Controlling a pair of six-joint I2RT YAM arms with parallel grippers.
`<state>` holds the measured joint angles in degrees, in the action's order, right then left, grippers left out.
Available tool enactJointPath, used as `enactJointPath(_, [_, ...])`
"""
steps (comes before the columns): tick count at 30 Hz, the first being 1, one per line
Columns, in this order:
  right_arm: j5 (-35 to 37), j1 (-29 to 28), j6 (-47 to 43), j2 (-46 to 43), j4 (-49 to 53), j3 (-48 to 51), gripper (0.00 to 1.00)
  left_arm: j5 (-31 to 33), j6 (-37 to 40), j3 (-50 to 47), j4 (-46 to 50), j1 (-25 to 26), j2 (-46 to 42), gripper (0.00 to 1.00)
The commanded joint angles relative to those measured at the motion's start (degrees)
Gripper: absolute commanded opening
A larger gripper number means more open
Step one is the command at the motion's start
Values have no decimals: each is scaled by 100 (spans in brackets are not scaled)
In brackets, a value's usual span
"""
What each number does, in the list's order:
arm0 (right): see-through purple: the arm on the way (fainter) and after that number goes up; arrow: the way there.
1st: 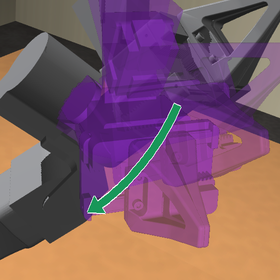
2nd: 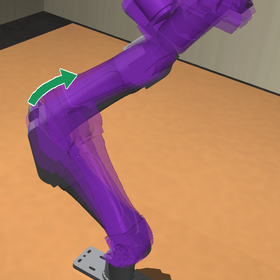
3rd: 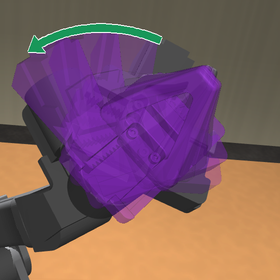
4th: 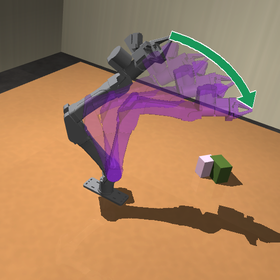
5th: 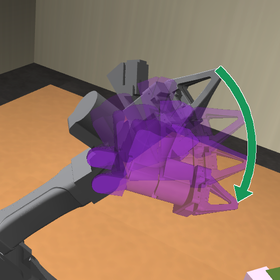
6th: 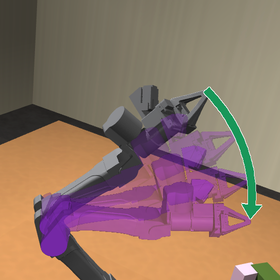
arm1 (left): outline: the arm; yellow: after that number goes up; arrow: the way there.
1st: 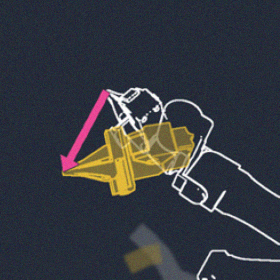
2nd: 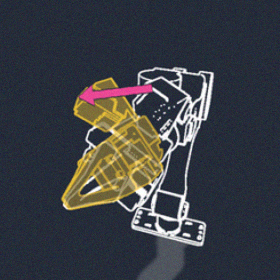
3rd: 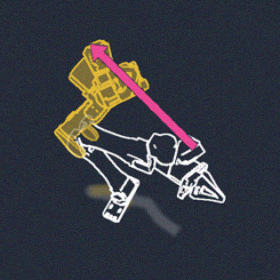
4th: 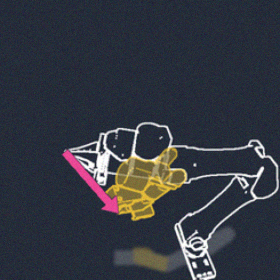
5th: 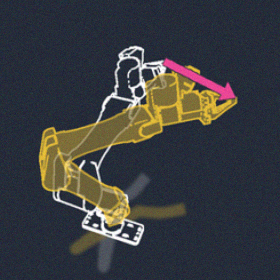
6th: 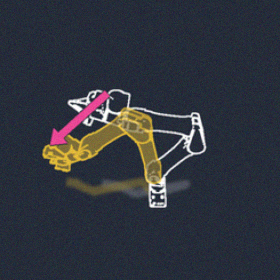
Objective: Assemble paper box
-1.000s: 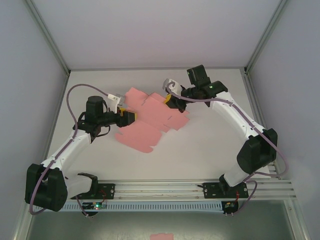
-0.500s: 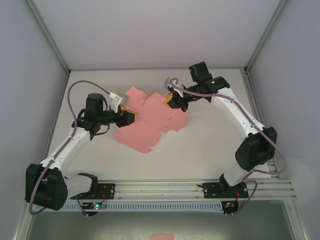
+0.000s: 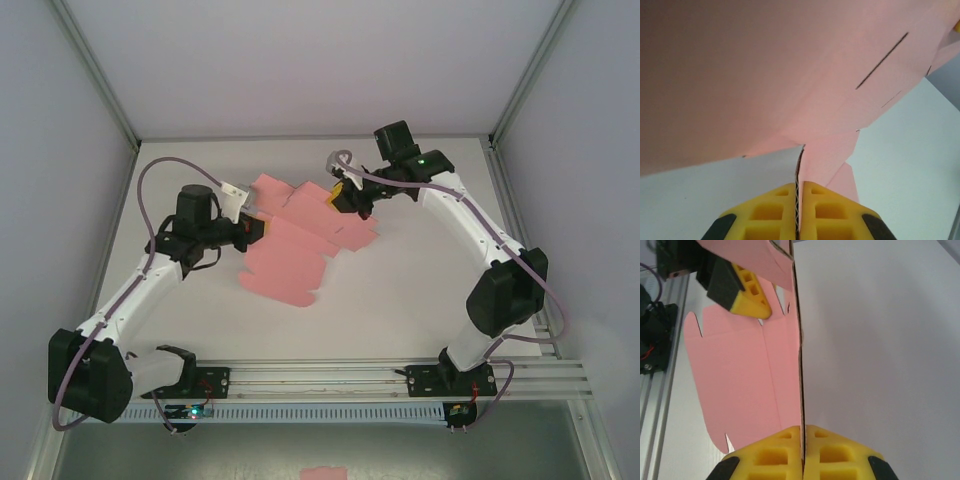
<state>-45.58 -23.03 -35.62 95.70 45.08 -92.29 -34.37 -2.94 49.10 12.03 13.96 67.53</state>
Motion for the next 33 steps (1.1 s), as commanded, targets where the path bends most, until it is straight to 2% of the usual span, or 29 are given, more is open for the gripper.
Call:
enactJointPath(1, [477,-282,1257,8,-735,30,0,1634,-174,131,-16,544,23,4])
enactJointPath(4, [1419,-712,1293,-129,-964,291,0,2757,-577,209,-38,970,149,4])
enactJointPath(6, [1795,-957,1234,-305,-1290,624,0,3514,-963,381,133,1157,309,1])
enactJointPath(9, [1641,-1085,1522,-446,-1412,770,0,4131,-1121,638,413,1360,710,2])
enactJointPath(14, [1533,-1126,2107,-558,-1525,830,0,4412,-592,860,419,1800,1348,4])
enactJointPath(17, [1672,-1134,2358,-518,-1457,818,0,4838,-340,878,240,2109,1513,6])
enactJointPath(19, [1794,-1134,2470,-496,-1457,865,0,5089,-185,873,130,2256,1600,13])
enactJointPath(21, [1864,-1125,2528,-490,-1488,933,0,5160,-98,832,12,2345,1686,13])
enactJointPath(23, [1884,-1097,2644,-507,-1612,1019,0,5233,-138,836,-13,2402,1791,8])
enactJointPath(28, [1813,-908,2916,-402,-1659,976,0,5462,16,789,-259,2637,1942,8])
enactJointPath(30, [1822,-837,3003,-377,-1676,984,0,5655,134,673,-507,2800,1918,8])
enactJointPath(33, [1769,-819,2927,-389,-1650,1024,0,5897,158,720,-503,2962,1940,14])
